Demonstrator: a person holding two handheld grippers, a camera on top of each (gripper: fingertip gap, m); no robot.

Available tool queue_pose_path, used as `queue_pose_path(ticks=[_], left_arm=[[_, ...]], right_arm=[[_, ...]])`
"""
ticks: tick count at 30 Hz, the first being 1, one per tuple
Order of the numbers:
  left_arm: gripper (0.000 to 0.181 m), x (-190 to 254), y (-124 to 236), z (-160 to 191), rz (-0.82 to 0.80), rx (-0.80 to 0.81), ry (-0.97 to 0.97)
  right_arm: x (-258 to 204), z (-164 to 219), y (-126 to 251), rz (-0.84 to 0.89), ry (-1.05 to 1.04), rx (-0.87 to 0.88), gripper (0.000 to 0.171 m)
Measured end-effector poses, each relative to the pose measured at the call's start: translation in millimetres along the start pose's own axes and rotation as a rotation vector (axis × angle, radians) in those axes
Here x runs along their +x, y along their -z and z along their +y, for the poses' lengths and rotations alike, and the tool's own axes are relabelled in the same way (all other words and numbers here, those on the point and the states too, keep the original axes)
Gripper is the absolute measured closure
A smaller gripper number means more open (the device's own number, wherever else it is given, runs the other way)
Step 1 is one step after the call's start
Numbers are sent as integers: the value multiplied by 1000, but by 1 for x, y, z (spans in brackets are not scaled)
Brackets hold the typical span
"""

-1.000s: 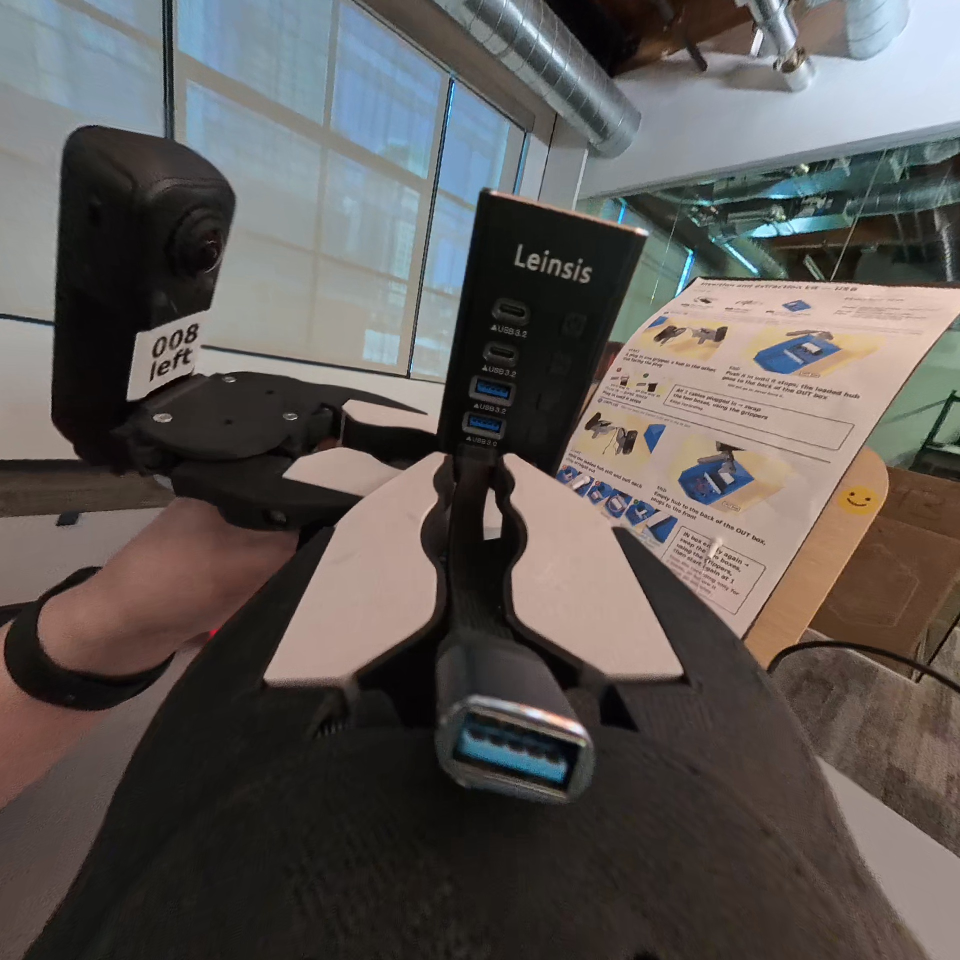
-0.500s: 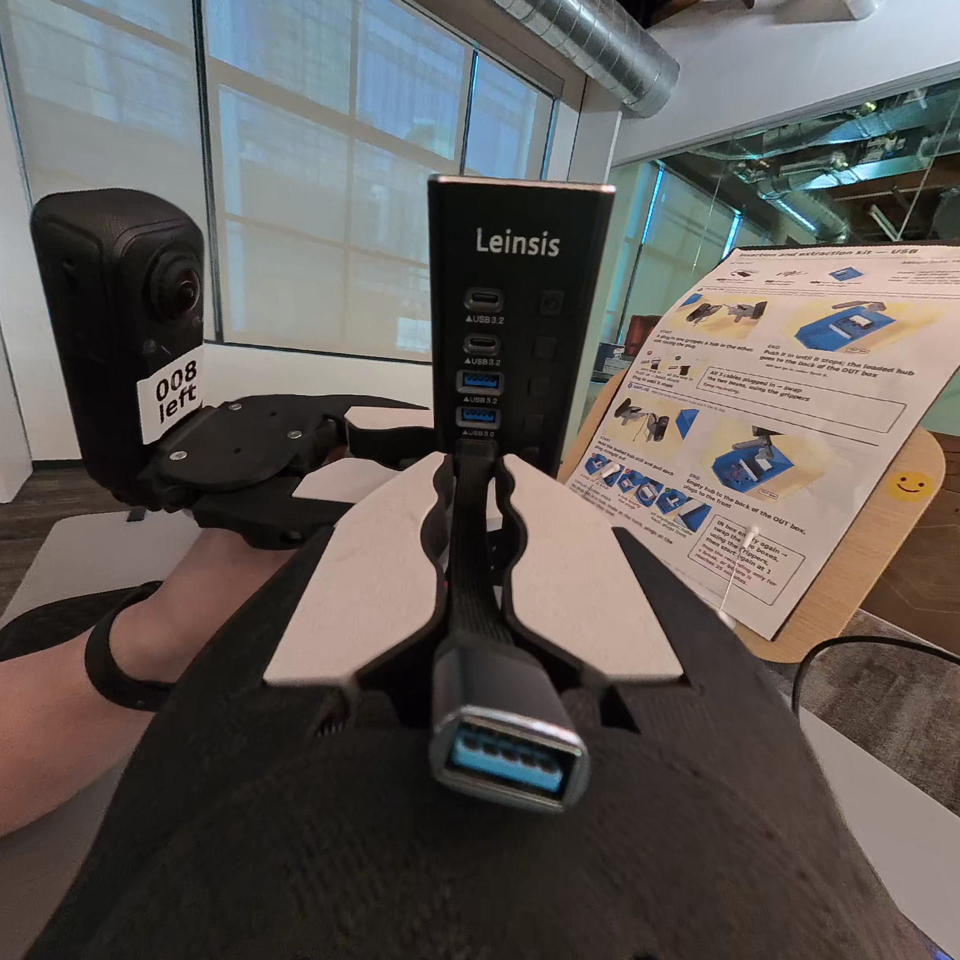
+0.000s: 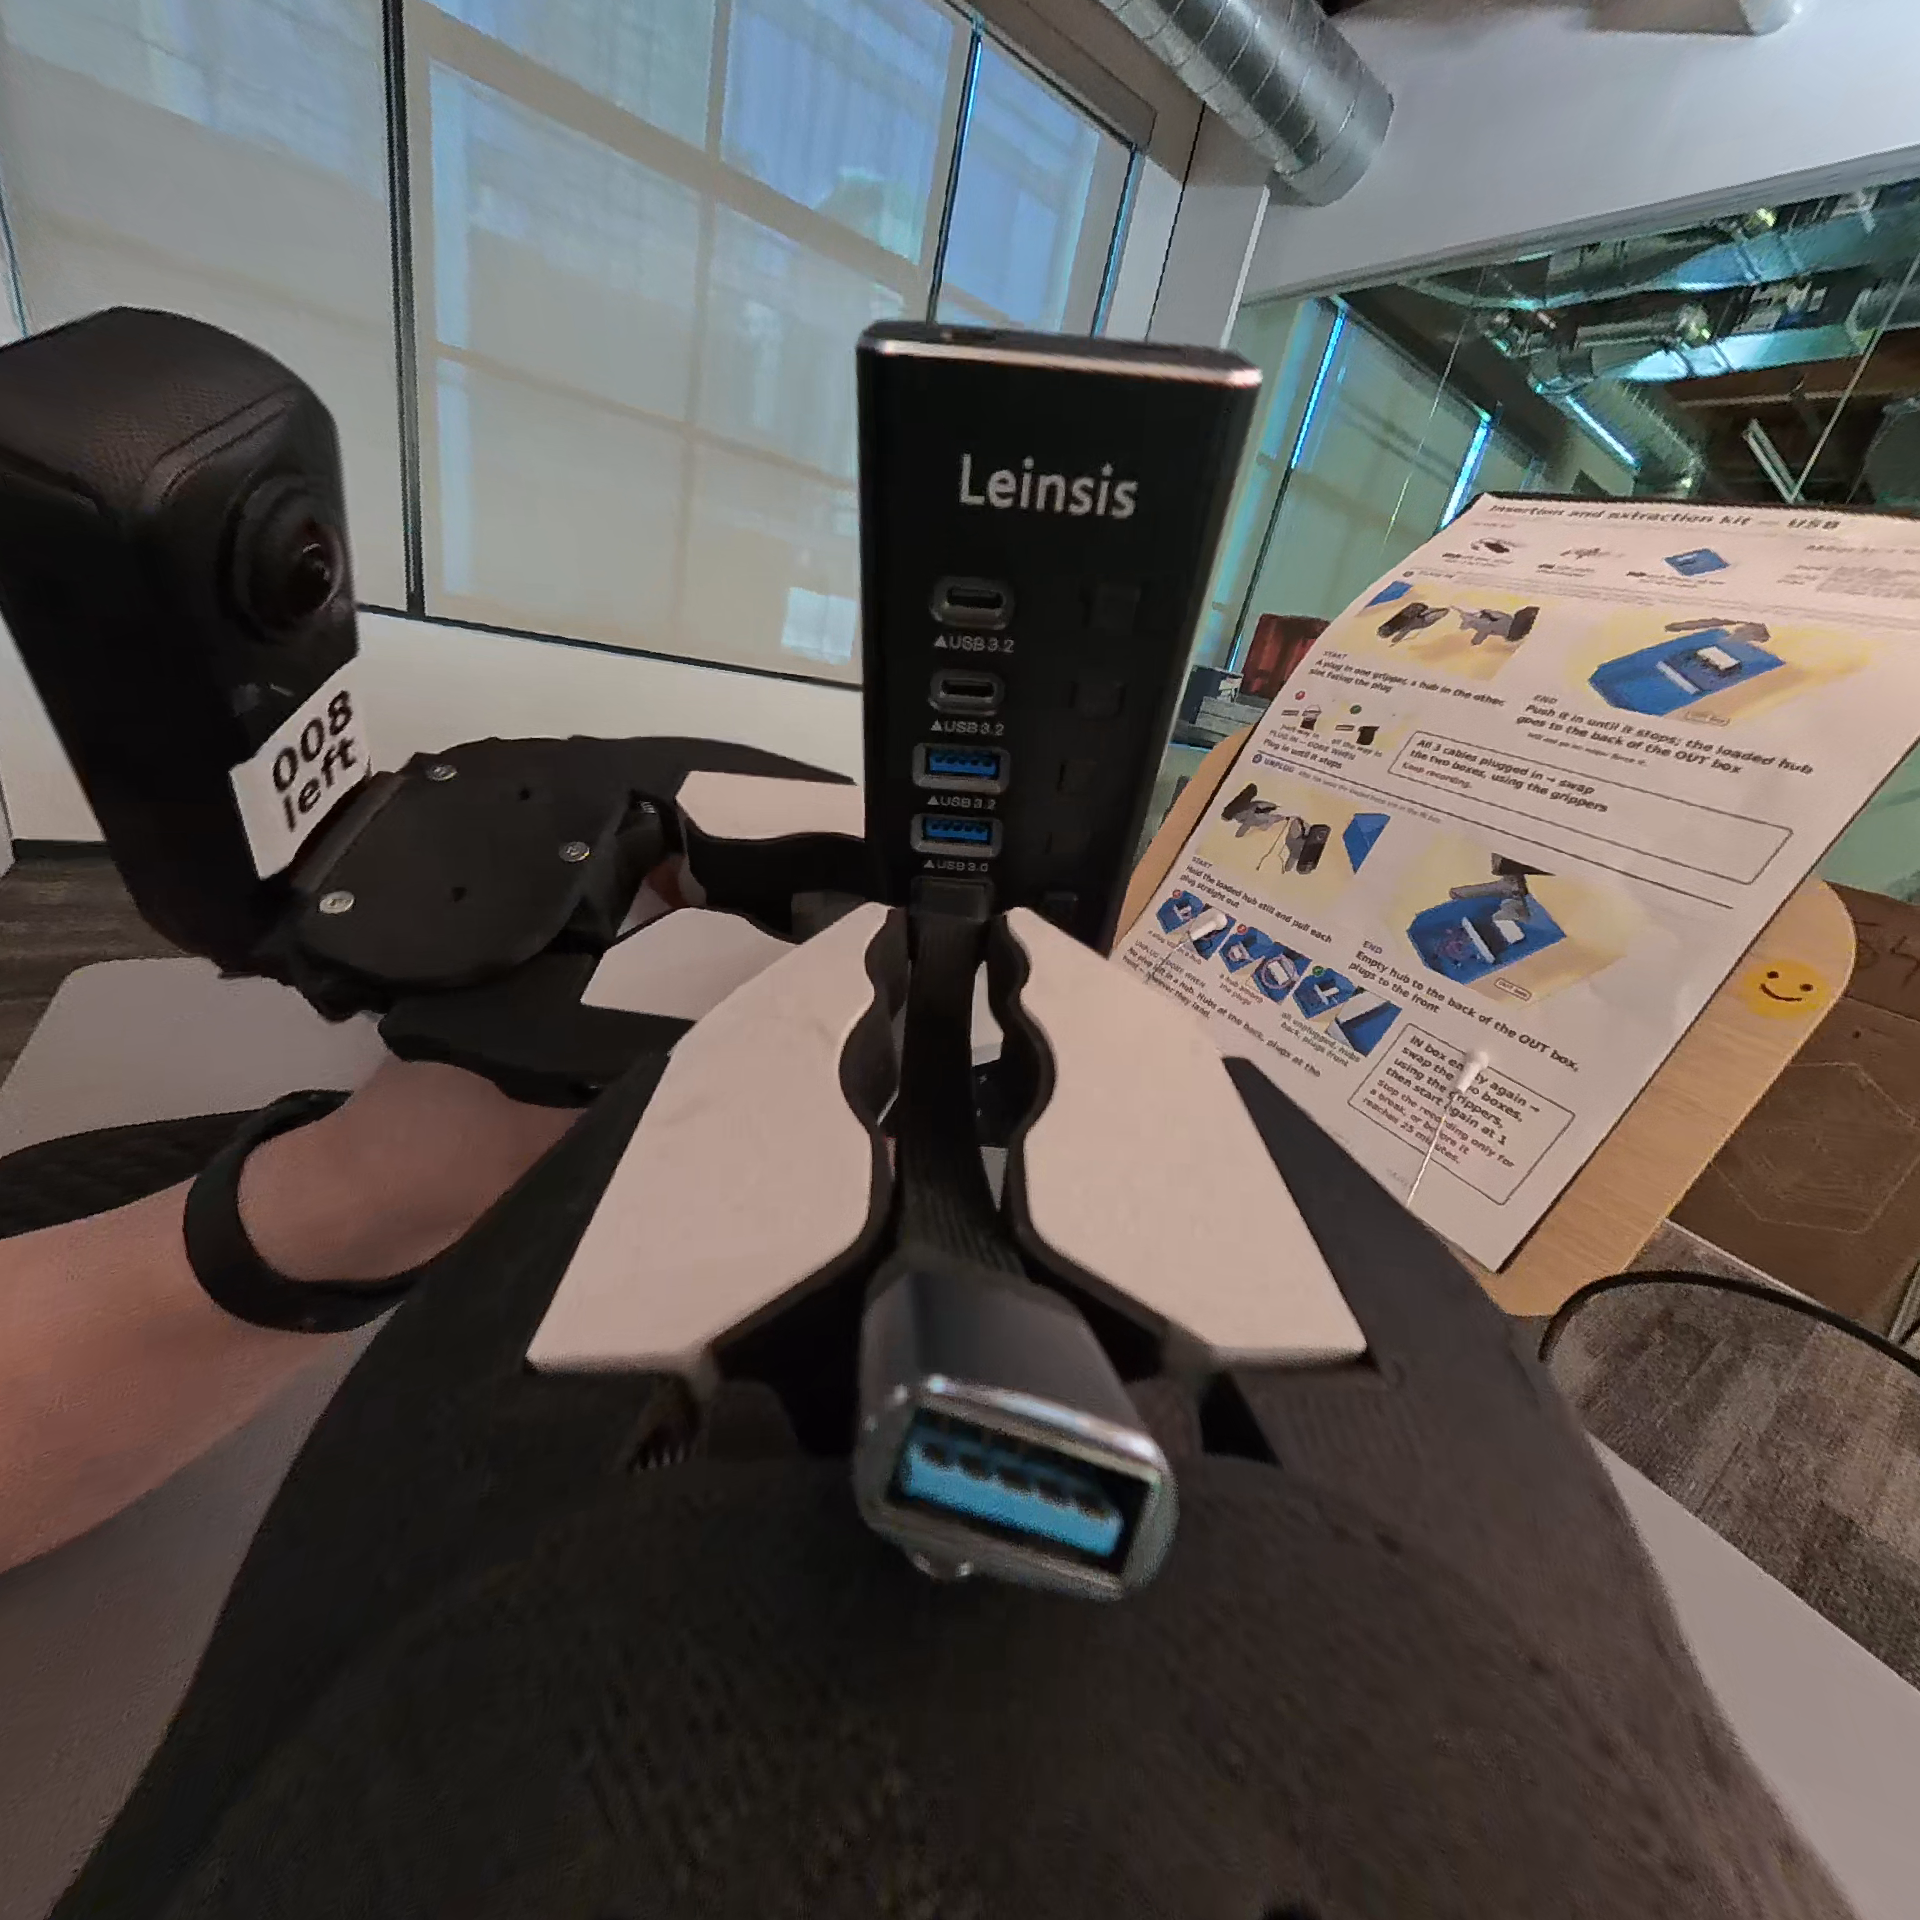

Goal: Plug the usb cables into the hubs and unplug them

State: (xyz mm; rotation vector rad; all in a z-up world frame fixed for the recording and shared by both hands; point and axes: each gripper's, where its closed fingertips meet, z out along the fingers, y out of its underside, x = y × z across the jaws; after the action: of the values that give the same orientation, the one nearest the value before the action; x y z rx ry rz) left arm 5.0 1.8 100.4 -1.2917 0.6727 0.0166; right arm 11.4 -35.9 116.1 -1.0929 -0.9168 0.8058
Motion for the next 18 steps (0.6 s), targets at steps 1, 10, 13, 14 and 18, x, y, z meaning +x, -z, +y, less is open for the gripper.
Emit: queue_pose_path(ticks=[1,10,13,14,18], left_arm=[[153,0,-3,4,19,-13,18],[154,-38,-31,109,115,-37,413],[154,-51,-31,160,81,-77,481],[154,-54,-29,174,67,-89,476],[154,-54,-21,217,85,-156,528]], right_arm=[[2,3,-1,3,2,-13,155],[44,59,-13,82,-84,-99,137],[52,105,-20,107,-105,-249,133],[56,121,-21,133,-111,-308,131],[55,189,-16,167,-115,-608,130]])
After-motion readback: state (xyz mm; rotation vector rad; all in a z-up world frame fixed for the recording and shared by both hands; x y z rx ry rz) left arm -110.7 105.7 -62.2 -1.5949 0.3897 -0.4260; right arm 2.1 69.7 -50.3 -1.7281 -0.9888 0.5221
